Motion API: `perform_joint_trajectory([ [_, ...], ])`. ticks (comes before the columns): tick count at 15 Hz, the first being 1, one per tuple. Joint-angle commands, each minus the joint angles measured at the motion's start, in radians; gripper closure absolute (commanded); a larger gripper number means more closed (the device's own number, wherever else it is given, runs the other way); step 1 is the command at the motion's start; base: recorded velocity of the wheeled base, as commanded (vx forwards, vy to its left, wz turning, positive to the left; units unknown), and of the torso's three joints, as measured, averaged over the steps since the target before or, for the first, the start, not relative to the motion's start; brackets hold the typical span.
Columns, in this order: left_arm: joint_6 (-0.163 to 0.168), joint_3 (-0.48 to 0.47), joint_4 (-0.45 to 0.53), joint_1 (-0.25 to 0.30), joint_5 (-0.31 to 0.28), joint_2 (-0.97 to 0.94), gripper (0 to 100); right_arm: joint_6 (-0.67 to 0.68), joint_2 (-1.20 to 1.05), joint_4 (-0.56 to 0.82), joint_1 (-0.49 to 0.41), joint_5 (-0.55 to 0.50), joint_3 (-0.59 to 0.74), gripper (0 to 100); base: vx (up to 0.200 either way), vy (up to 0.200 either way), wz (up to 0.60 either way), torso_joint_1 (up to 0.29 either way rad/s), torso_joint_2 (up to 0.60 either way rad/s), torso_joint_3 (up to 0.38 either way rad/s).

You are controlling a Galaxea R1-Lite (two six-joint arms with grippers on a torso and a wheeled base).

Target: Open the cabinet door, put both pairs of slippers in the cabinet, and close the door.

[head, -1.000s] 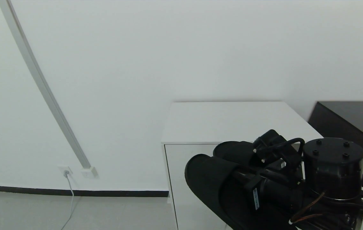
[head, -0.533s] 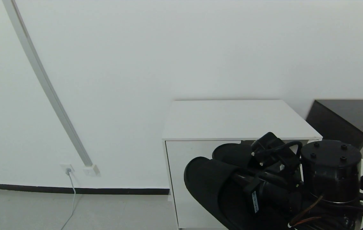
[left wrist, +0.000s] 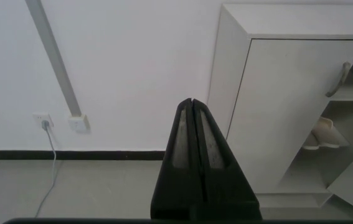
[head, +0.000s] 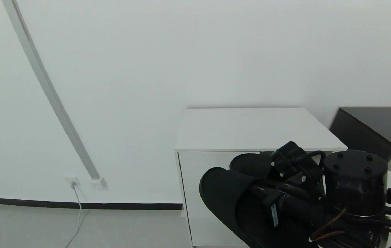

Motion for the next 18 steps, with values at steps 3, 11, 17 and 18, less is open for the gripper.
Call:
perform_joint_trajectory([
  [3, 0.000, 0.000, 0.000, 0.000, 0.004, 0.000, 100, -0.001, 0.003, -0.001, 0.001, -0.005, 0.000, 100, 0.000, -0.067, 0.00, 0.001, 0.00, 0.001],
  [11, 0.000, 0.000, 0.000, 0.000, 0.004, 0.001, 100, 0.007, 0.002, -0.002, 0.001, -0.002, 0.002, 100, 0.000, -0.200, 0.00, 0.004, 0.00, -0.001],
  [17, -0.002, 0.000, 0.000, 0.000, 0.004, 0.000, 100, 0.007, 0.011, -0.030, -0.010, -0.005, 0.003, 100, 0.000, -0.200, 0.00, 0.002, 0.00, 0.001],
  [18, -0.003, 0.000, 0.000, 0.000, 0.004, 0.000, 100, 0.007, 0.011, -0.030, -0.010, -0.006, 0.005, 100, 0.000, -0.200, 0.00, 0.002, 0.00, 0.002],
])
